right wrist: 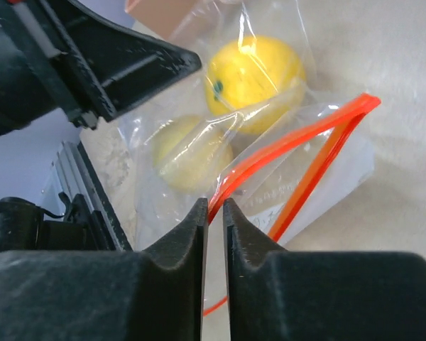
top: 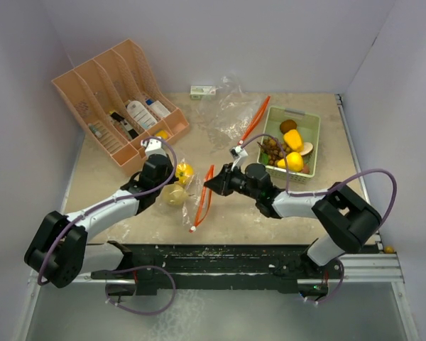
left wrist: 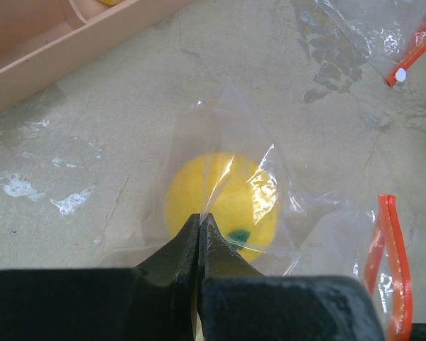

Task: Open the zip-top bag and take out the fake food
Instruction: Pick up the fake fruit from the zipper food storage bag.

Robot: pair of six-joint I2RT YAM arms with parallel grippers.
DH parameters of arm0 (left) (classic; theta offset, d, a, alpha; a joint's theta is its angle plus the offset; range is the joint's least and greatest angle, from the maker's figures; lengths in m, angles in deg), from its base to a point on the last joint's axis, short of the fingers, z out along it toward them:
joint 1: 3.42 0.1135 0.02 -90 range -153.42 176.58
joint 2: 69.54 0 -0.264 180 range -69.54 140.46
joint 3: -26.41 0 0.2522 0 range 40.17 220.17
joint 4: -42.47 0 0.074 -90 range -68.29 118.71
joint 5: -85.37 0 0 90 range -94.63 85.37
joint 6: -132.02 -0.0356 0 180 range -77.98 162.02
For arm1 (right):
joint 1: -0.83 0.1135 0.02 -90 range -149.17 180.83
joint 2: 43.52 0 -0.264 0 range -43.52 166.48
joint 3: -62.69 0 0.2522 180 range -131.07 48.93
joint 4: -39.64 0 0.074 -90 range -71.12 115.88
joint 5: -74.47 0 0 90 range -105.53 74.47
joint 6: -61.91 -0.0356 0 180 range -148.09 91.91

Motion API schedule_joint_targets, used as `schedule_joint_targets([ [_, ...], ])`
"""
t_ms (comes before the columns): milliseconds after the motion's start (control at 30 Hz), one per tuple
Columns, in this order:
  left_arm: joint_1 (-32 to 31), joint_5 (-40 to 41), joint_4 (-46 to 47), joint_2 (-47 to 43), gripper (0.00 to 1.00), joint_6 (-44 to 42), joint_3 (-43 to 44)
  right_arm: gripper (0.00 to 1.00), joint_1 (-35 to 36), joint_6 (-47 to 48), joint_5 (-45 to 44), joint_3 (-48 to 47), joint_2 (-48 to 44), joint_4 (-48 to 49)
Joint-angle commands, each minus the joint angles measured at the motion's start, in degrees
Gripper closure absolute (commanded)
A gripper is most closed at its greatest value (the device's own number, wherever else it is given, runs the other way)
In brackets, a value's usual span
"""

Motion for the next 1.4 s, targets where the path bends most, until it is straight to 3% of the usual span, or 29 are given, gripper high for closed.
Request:
schedule_joint_targets([
  [0, -0.02, 0.82, 2.84, -0.55, 1.0, 0.02, -0.47, 0.91, 1.26, -0.47, -1.5, 0.31, 0.1, -1.16],
  [133, -0.02, 1.22, 2.53, -1.12, 1.0, -0.11, -0.68, 0.98, 1.62, -0.8, -1.38, 1.75, -0.22, -0.53],
  [267, 0.07, 1.15, 2.77, -0.73, 1.0, -0.09, -0.74, 0.92, 1.76, -1.84, -2.52, 4.93, -5.05, 1.96],
  [533, 0.07, 0.97, 3.13, -0.34, 1.0, 0.13, -0.7, 0.89, 1.79, 4.7, -10.35, 3.79, -17.37, -15.55],
  [700, 0.07, 1.1, 2.87, -0.52, 1.0, 0.17, -0.56, 0.9, 1.84, 4.45, -9.37, 4.34, -16.4, -14.97],
  [767, 0.08, 1.42, 2.55, -0.76, 1.0, 0.15, -0.51, 0.82, 1.76, 3.68, -8.61, 5.51, -16.47, -13.12],
  [867, 0.07, 1.67, 2.33, -0.93, 1.0, 0.18, -0.78, 0.56, 1.76, 3.11, -8.39, 6.92, -18.21, -12.27],
  [933, 0.09, 1.73, 2.4, -0.89, 1.0, 0.25, -0.82, 0.54, 1.8, 3.14, -9.13, 7.48, -19.7, -13.86],
  [1000, 0.07, 1.63, 2.49, -0.71, 1.0, 0.22, -0.75, 0.61, 1.81, 2.98, -9.37, 8.47, -21.03, -14.98],
  [1167, 0.07, 1.5, 2.51, -0.65, 1.0, 0.26, -0.82, 0.98, 1.76, 1.92, -12.08, 10.22, -24.18, -17.85],
  [1367, 0.11, 1.12, 2.77, -0.8, 1.0, 0.35, -0.91, 1.0, 1.76, 1.66, -13.48, 10.77, -22.24, -17.43],
])
